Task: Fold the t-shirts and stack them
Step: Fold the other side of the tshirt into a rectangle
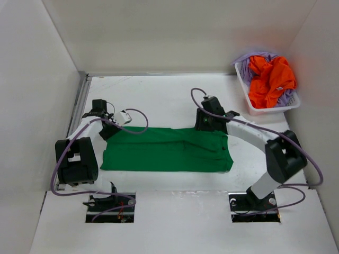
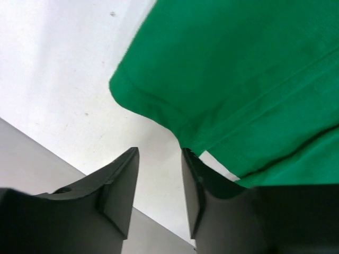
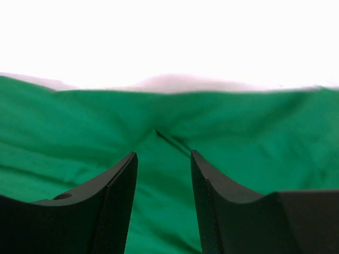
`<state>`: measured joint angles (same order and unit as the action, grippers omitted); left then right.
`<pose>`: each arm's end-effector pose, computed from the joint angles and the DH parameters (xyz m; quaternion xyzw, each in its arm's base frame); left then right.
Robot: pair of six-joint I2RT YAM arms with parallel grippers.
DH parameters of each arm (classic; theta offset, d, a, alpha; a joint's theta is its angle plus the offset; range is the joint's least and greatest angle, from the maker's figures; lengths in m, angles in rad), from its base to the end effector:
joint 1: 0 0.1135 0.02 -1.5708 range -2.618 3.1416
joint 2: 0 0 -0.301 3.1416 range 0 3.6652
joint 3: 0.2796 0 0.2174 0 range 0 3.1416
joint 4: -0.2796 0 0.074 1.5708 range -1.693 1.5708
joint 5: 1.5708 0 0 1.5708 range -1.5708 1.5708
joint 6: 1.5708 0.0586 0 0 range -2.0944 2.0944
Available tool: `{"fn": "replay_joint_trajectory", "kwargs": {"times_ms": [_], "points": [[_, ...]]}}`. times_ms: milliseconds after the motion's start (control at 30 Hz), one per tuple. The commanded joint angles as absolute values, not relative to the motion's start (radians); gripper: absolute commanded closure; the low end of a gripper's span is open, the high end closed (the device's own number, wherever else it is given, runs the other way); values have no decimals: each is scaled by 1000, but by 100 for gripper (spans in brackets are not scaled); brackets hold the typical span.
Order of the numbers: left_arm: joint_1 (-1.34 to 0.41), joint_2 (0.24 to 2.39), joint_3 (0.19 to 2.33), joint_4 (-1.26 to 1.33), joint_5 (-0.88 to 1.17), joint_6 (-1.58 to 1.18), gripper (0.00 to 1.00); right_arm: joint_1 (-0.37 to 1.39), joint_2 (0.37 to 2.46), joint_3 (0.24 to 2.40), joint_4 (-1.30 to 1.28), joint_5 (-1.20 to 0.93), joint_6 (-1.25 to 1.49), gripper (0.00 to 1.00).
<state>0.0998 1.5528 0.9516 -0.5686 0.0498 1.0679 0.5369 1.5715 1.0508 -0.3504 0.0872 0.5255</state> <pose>0.2715 0.0243 0.2237 0.4603 0.8648 0.0894 0.1796 0.2746 0.1575 0.2613 0.0096 0.9386 0.1382 0.3160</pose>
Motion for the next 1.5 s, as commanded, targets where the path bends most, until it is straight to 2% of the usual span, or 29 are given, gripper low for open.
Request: {"fn": "replay_joint_trajectory", "kwargs": {"times_ms": [0, 367, 467, 633, 733, 900, 1100, 1300, 1467], "points": [[102, 1512, 957, -526, 58, 1013, 60, 570, 1660, 1163, -308, 87, 472, 50], [105, 1519, 917, -495, 55, 956, 56, 593, 1798, 1181, -334, 58, 485, 52], [102, 1522, 919, -495, 51, 948, 56, 599, 1825, 1184, -334, 51, 489, 60], [101, 1520, 922, -495, 48, 948, 56, 607, 1812, 1164, -337, 43, 508, 81], [101, 1522, 927, -495, 43, 948, 56, 625, 1758, 1144, -351, 46, 526, 83], [102, 1519, 928, -495, 40, 951, 56, 702, 1678, 1103, -394, 52, 577, 83], [101, 1519, 930, -488, 32, 957, 56, 777, 1637, 1029, -422, 40, 643, 79], [91, 1505, 959, -492, 31, 965, 56, 837, 1586, 993, -446, -46, 647, 75], [7, 1457, 1000, -515, 40, 968, 53, 895, 1465, 971, -495, -86, 623, 65]]}}
